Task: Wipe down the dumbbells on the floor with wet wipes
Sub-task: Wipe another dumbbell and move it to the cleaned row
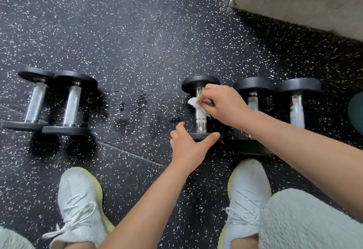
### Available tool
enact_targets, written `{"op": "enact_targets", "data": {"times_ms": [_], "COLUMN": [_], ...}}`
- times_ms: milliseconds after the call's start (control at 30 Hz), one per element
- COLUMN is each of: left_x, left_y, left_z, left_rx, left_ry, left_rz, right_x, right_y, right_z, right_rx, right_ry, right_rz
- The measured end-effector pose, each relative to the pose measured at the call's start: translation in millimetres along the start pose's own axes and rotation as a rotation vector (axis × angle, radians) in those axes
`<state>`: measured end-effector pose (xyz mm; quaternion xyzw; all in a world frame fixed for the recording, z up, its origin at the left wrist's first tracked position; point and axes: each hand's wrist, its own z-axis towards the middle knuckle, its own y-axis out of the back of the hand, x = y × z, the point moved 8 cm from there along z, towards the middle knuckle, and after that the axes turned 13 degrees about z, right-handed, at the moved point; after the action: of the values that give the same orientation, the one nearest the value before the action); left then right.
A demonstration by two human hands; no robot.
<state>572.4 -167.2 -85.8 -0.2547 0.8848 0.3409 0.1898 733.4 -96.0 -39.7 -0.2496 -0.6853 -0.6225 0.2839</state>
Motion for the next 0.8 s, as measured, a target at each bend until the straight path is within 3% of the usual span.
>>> {"op": "enact_targets", "data": {"times_ms": [100, 367, 600, 800], "left_x": [-3.4, -6.5, -8.9, -20.2], "left_y": [-2.4, -10.3, -7.5, -11.8], "left_z": [1.8, 1.3, 1.8, 5.1], "left_rx": [0.01, 0.033, -0.011, -0.1], "left_ry": [0.024, 0.006, 0.022, 0.041], "left_rz": [0.022, -0.058, -0.094, 0.087], "right_x": [-2.5, 3.9, -1.8, 2.7], "right_y": [0.8, -6.3, 12.3, -5.2], "right_z": [-6.6, -16.0, -7.6, -41.2], "right_rx": [-0.008, 0.211, -0.027, 0.22], "right_ry": [-0.016, 0.07, 0.008, 0.091], "right_rz": [0.005, -0.044, -0.022, -0.028]}}
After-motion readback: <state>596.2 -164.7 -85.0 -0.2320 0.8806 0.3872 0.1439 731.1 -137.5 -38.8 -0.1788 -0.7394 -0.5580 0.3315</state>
